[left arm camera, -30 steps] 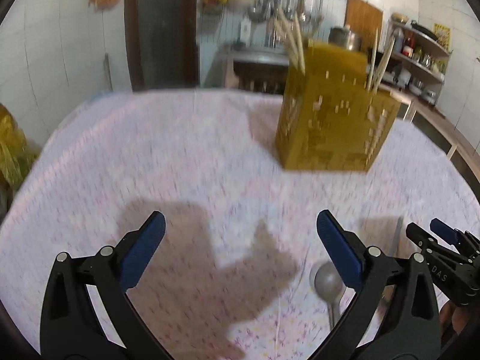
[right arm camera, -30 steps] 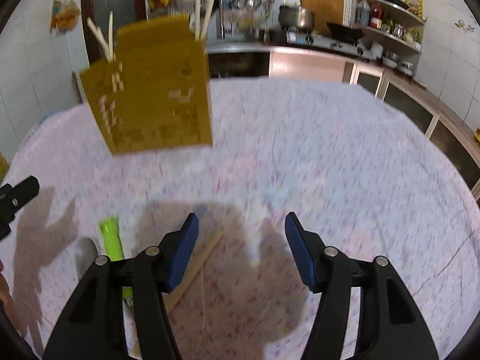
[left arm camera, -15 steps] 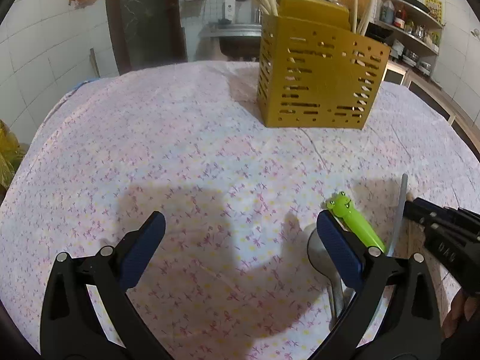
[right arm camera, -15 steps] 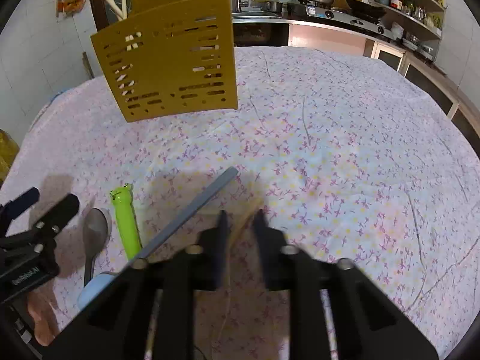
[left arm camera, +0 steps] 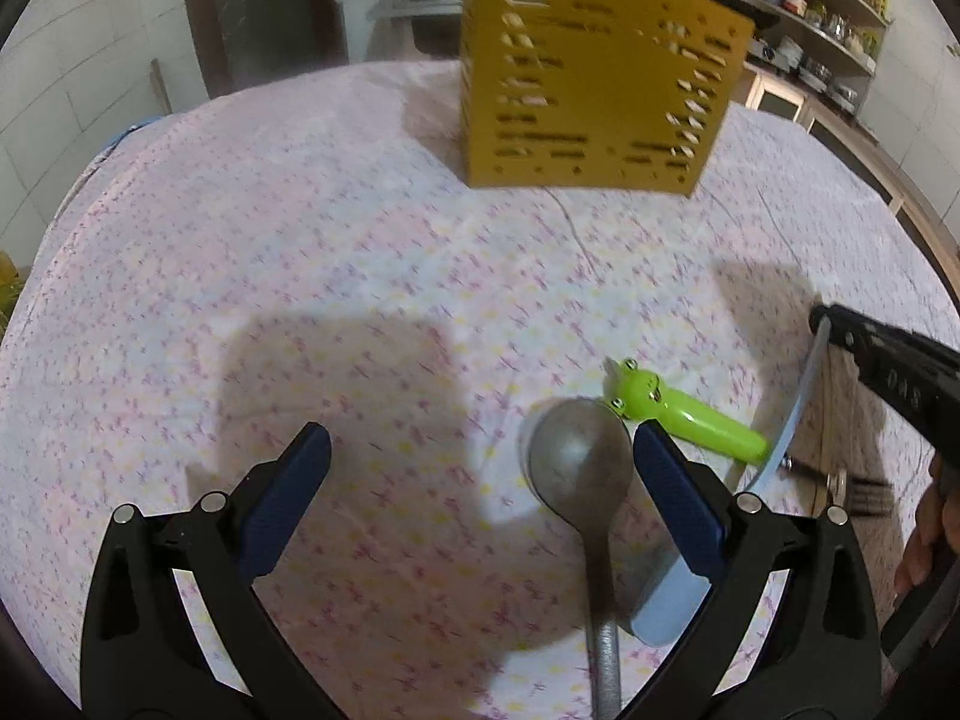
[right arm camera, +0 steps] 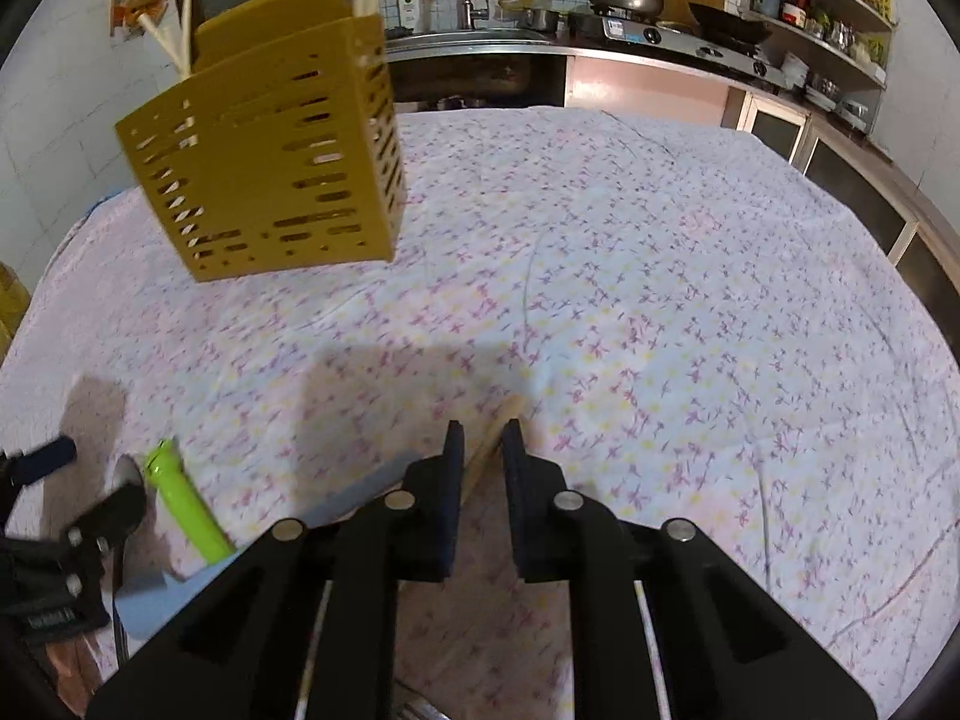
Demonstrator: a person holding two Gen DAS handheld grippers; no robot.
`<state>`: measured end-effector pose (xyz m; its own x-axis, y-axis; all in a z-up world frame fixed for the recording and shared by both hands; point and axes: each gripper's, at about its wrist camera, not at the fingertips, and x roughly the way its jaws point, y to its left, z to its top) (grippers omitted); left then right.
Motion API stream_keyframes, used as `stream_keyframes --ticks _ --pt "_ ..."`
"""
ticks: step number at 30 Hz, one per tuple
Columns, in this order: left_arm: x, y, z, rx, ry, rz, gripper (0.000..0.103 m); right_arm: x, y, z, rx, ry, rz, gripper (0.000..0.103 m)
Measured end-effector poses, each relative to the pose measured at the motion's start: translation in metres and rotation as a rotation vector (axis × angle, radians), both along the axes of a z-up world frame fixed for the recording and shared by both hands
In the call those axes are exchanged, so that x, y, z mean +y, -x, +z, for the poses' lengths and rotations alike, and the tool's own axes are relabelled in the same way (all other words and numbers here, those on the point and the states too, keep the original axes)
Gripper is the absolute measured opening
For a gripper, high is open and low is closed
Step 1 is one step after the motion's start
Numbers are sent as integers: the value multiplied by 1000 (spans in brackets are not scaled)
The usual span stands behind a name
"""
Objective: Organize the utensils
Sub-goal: 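Grasp a wooden chopstick with the right gripper while the left gripper grasps the metal spoon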
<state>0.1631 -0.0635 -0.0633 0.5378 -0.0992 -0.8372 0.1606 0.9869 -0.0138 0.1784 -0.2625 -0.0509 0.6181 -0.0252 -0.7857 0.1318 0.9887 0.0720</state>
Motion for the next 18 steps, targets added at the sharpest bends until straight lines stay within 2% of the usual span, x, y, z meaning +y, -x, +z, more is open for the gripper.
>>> stream_keyframes --ticks 5,7,11,15,18 --pt "-11 2 -5 -13 -42 -14 97 6 2 -5 -33 31 -6 14" --pt "-13 0 -4 -16 -39 -14 90 6 3 -5 -38 30 -8 15" --pt "-21 0 -1 -26 -37 -36 66 5 7 -7 -48 9 -20 15" --pt "-27 0 2 -24 -38 -61 50 4 8 -7 -47 28 -50 27" --pt "-28 -2 3 -27 -32 -74 34 2 9 -8 -38 25 -71 29"
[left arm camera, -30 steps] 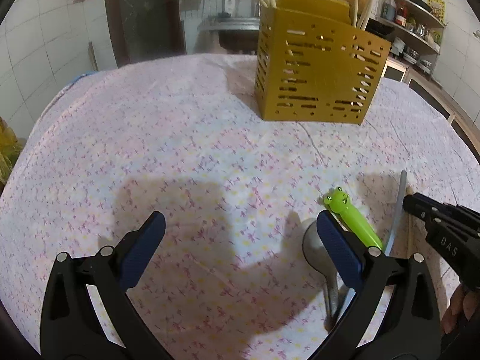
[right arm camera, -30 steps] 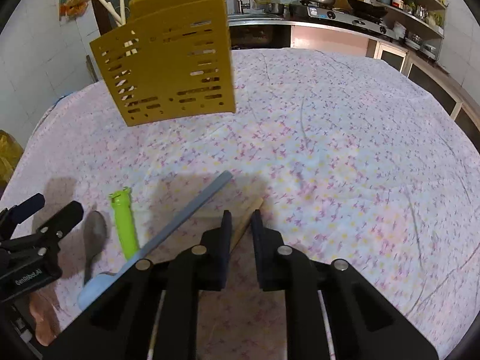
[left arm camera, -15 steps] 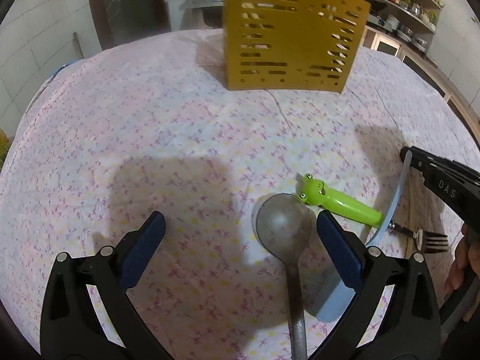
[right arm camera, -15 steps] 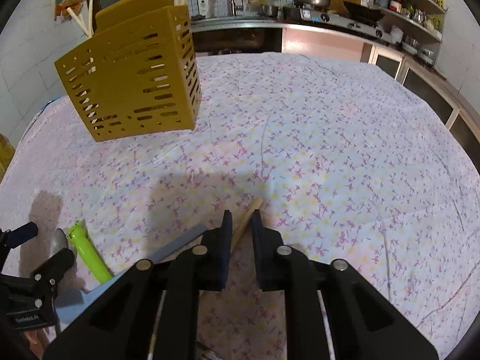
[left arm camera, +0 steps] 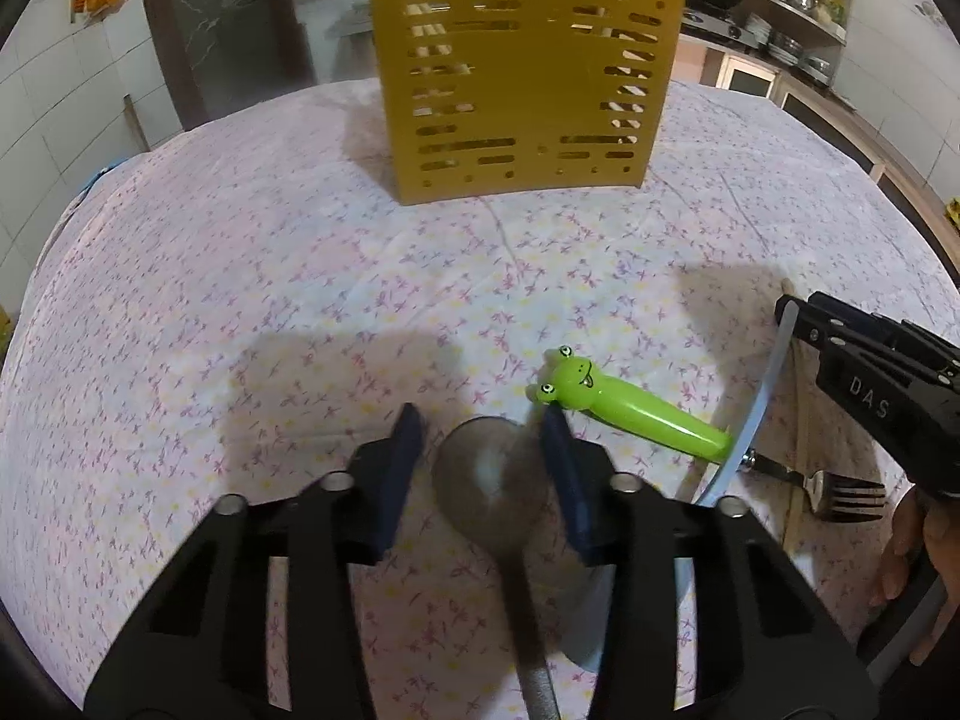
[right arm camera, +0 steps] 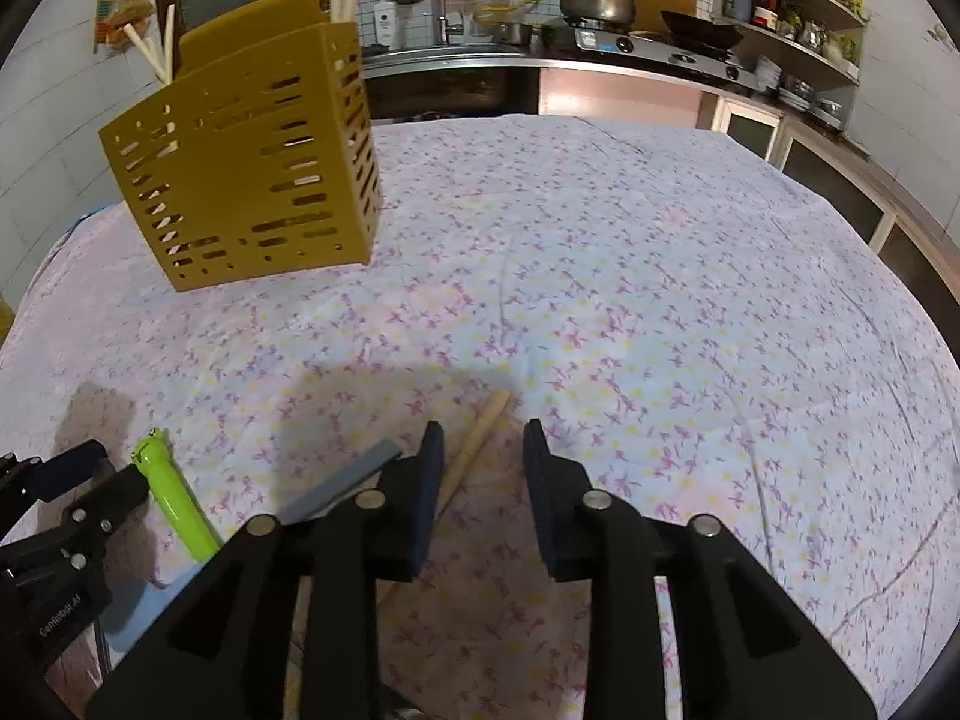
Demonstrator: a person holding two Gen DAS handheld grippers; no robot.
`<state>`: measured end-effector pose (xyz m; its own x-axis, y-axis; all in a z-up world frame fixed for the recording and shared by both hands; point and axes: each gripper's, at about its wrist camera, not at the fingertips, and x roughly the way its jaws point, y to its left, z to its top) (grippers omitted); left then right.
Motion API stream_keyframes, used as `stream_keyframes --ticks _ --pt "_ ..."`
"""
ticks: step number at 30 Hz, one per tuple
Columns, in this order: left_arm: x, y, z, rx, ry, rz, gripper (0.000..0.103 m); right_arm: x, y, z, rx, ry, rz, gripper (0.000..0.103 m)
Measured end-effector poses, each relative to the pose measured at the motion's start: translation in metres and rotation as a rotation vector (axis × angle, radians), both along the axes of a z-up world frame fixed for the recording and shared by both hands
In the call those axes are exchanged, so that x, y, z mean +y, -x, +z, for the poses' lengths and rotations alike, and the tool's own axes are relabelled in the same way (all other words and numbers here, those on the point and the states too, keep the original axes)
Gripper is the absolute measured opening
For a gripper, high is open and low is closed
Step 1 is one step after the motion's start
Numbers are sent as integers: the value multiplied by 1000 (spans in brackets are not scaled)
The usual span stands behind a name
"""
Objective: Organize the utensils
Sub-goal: 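Grasp a wooden chopstick with the right gripper while the left gripper grasps the metal spoon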
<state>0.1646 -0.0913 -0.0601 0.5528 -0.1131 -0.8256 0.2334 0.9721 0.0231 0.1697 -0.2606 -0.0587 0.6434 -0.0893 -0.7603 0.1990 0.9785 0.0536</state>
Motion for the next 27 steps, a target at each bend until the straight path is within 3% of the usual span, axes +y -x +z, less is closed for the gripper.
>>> stream_keyframes --ticks 5,9,18,24,27 --pt "8 -10 2 2 -3 12 34 1 -2 1 32 9 -30 27" --pt "18 -25 7 -5 -5 45 34 6 -9 2 48 1 -35 13" --pt "27 -59 19 -66 6 56 34 -2 -45 4 57 -22 -32 9" --pt "36 -69 5 -49 13 75 34 -8 -44 4 -19 -69 -43 8" --pt "36 -68 11 -90 8 83 34 -6 -35 19 -97 -63 -39 8"
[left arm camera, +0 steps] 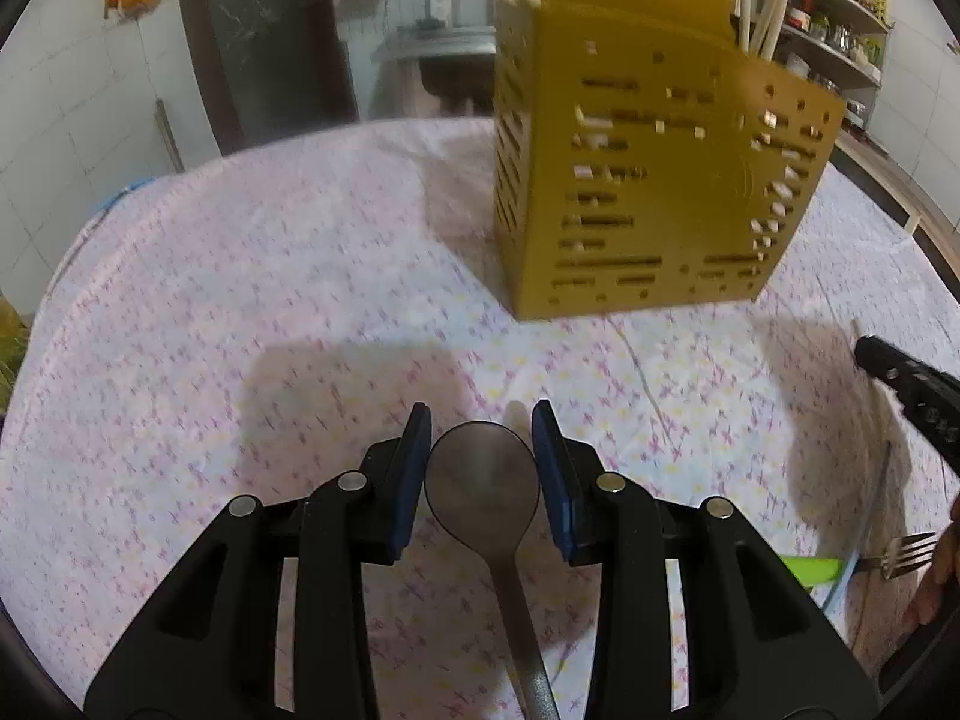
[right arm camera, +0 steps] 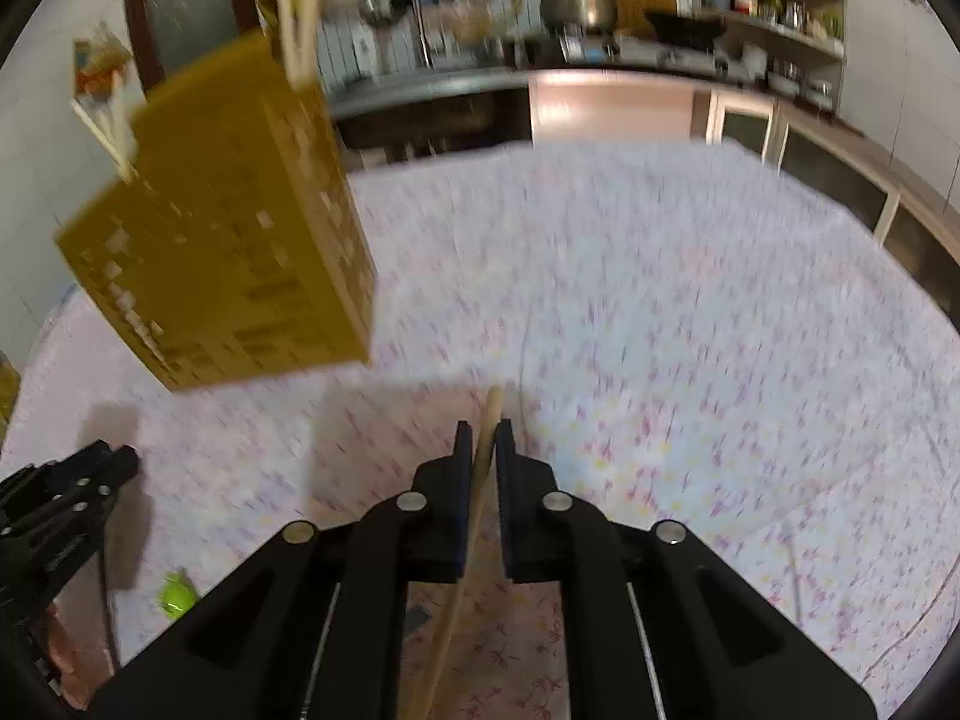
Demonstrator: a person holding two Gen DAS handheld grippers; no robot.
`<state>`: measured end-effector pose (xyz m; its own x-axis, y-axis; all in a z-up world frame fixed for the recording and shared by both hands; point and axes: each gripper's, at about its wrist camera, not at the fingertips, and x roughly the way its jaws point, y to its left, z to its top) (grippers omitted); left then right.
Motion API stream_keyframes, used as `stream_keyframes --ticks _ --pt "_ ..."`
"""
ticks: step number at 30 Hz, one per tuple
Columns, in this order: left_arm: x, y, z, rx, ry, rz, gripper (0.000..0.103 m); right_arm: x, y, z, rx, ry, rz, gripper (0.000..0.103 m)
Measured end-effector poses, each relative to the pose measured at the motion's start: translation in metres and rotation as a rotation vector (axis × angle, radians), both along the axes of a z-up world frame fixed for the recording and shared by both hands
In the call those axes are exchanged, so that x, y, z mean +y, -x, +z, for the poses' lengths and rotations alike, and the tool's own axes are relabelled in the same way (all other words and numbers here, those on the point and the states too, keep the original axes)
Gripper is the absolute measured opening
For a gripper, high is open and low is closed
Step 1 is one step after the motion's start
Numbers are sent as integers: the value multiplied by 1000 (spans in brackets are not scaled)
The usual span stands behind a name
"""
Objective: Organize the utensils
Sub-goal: 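Grasp a wooden chopstick with the right gripper while the left gripper grasps the metal spoon, then lift the chopstick and metal spoon and lower both into the yellow caddy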
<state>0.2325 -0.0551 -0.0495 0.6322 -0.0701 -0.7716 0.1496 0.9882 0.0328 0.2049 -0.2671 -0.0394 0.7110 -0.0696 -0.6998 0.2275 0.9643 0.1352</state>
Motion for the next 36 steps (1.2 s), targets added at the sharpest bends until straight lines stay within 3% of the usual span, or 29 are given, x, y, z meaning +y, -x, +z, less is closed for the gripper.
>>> stream_keyframes --ticks 11,16,22,36 --pt "-5 39 55 -293 9 -36 34 18 58 62 -366 68 5 7" --pt "-11 58 68 -365 14 -45 34 25 81 81 -511 102 1 6" --pt "-6 69 76 -411 21 -40 34 30 93 87 -588 116 7 6" --pt "9 79 94 -450 78 -30 34 39 109 102 -643 137 19 6"
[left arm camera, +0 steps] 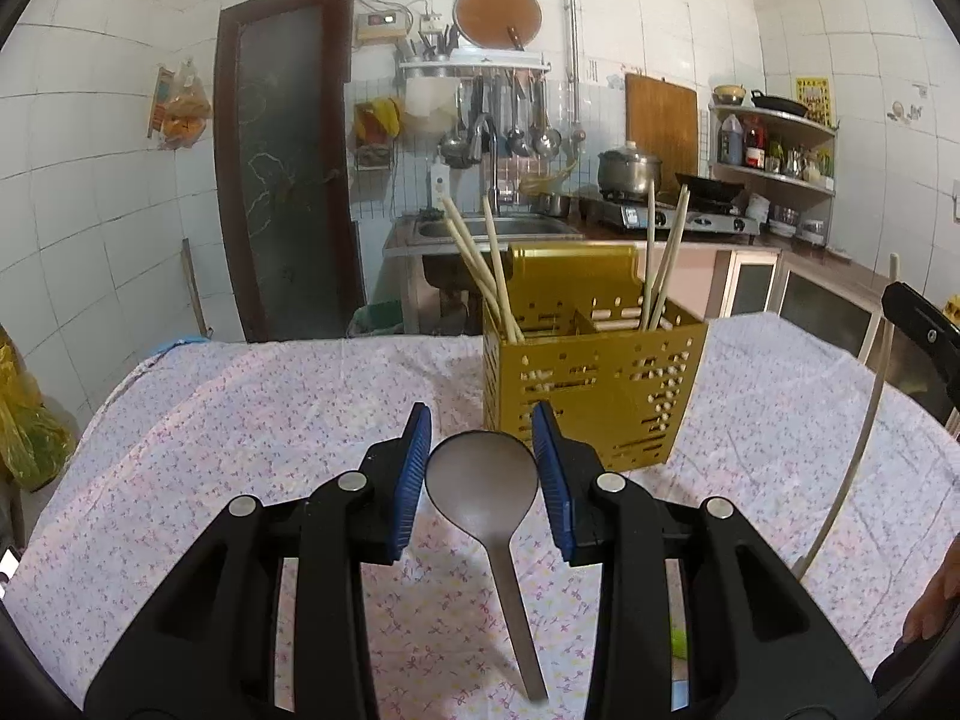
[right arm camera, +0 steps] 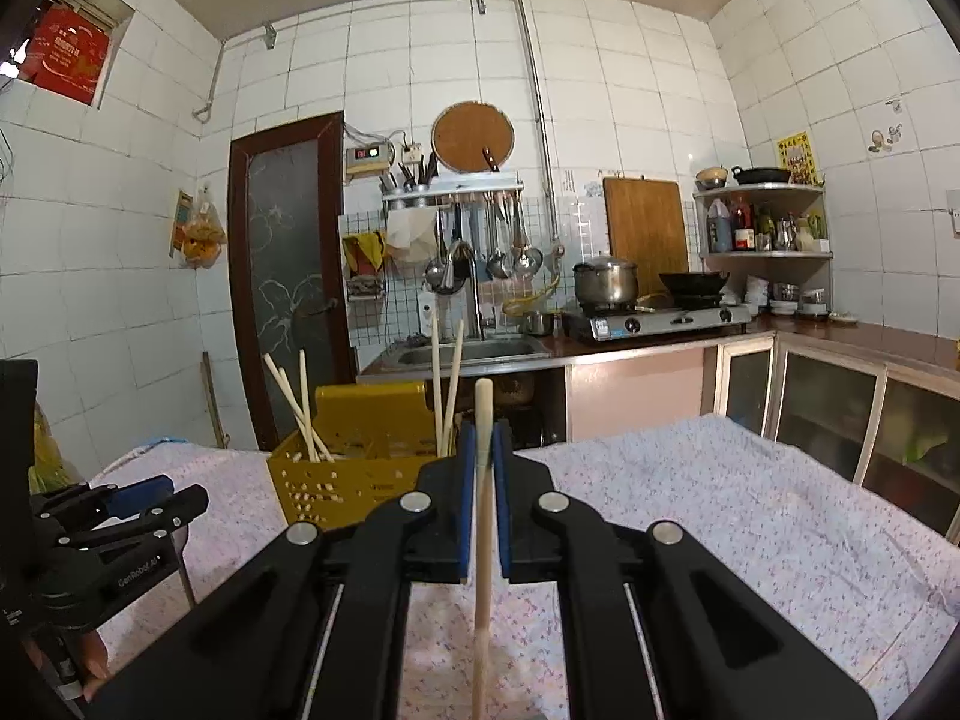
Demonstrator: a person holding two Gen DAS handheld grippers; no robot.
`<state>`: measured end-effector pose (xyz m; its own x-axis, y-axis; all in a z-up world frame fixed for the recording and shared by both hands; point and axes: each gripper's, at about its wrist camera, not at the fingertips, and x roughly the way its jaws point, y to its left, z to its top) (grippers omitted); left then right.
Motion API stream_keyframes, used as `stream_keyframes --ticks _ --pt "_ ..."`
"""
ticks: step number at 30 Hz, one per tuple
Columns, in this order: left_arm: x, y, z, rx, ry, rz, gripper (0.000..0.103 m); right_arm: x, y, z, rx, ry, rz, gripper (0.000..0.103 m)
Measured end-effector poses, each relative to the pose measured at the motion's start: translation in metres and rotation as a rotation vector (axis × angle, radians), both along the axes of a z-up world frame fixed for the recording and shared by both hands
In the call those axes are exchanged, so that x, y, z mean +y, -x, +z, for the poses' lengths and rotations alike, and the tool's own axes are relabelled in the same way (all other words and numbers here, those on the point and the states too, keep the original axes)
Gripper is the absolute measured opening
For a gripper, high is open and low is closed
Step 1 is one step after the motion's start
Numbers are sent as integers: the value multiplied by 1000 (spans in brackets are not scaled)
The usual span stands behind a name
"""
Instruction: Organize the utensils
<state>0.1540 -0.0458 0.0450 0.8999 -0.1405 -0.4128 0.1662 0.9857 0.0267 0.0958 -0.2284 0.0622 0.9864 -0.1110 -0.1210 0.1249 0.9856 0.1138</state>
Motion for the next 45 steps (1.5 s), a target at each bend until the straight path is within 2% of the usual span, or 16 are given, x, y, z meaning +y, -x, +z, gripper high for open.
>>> stream_keyframes --ticks 6,9,15,20,24,28,33,35,36,37,38,39,40,45 --pt "2 -5 34 -56 17 1 34 -1 -6 31 -48 43 4 6" --pt "2 -14 60 -96 22 4 34 -2 -15 53 -79 54 6 6" --pt "-4 -32 119 -193 42 -10 34 -2 -46 103 -149 37 40 6" --pt "-13 -50 146 -255 52 -22 33 7 -74 125 -188 41 66 6" --pt "-24 -74 141 -270 45 -19 33 11 -103 124 -190 46 80 6" --pt "-32 -109 111 -198 43 -22 33 11 -134 104 -142 42 90 6" --pt "-27 -142 68 -95 42 -27 34 7 -164 63 -24 44 103 6" --pt "-22 -147 59 -56 44 -26 34 4 -170 52 27 31 104 7" --pt "-21 -147 58 -45 44 -25 35 1 -171 49 52 25 102 8" --pt "-18 -145 56 -36 40 -23 39 -1 -172 46 84 17 97 14" --pt "-15 -142 57 -33 34 -16 53 -5 -171 46 101 10 91 24" --pt "-13 -139 59 -34 32 -9 67 -8 -168 45 113 0 85 52" --pt "-9 -133 61 -37 37 1 70 -12 -161 46 122 -15 79 60" --pt "14 -104 68 10 73 11 91 -24 -126 45 170 5 35 62"
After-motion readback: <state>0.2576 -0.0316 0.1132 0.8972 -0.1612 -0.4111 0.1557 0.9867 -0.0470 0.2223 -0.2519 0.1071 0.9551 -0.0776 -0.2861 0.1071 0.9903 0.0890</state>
